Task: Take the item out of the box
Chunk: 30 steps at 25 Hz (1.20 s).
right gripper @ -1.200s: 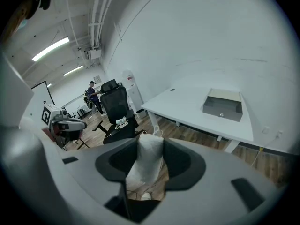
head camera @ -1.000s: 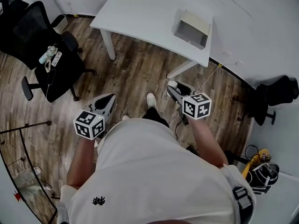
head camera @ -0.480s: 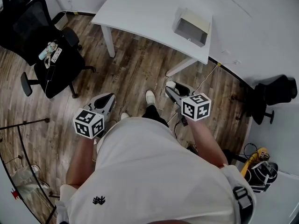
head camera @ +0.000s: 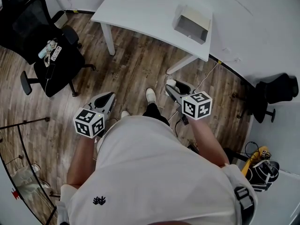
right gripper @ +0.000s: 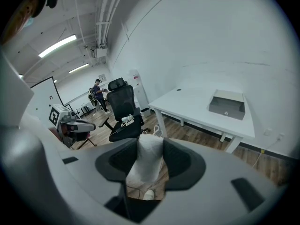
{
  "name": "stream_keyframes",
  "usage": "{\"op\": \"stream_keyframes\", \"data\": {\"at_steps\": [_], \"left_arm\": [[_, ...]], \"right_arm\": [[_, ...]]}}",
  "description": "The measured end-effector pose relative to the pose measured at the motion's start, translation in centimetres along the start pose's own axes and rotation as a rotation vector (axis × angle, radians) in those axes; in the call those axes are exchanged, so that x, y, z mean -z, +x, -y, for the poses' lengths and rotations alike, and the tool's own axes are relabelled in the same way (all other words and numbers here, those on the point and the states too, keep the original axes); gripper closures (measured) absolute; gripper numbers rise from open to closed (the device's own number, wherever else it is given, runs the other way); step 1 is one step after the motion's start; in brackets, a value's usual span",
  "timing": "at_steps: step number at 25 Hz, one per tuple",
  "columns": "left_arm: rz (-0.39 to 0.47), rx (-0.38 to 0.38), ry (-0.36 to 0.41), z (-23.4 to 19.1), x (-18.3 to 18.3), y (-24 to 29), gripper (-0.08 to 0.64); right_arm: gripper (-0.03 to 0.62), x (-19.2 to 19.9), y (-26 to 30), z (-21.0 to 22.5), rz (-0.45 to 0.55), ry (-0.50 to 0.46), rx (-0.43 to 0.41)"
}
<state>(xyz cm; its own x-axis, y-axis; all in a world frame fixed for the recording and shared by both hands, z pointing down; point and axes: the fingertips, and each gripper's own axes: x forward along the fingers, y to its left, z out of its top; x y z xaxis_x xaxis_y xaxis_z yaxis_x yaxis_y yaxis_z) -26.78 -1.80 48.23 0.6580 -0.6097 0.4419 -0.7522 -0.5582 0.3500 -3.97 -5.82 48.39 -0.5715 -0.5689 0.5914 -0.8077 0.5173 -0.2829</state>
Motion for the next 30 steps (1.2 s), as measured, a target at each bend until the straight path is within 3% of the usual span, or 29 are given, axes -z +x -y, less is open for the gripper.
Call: {"op": "stream_keyframes", "data": {"at_steps": [19,30], "left_arm": [[-0.022,-0.022,-0.017,0.0,0.1,0.6,0.554],[-0.041,-0.02,-0.011,0.6,-1.5,4.1,0.554]], "right_arm": [[0.416,-0.6,0.2,1.3,0.0,-0.023,-0.001],[0.416,-1.6,0.4,5.2,0.002,-0.007,0.002]]}}
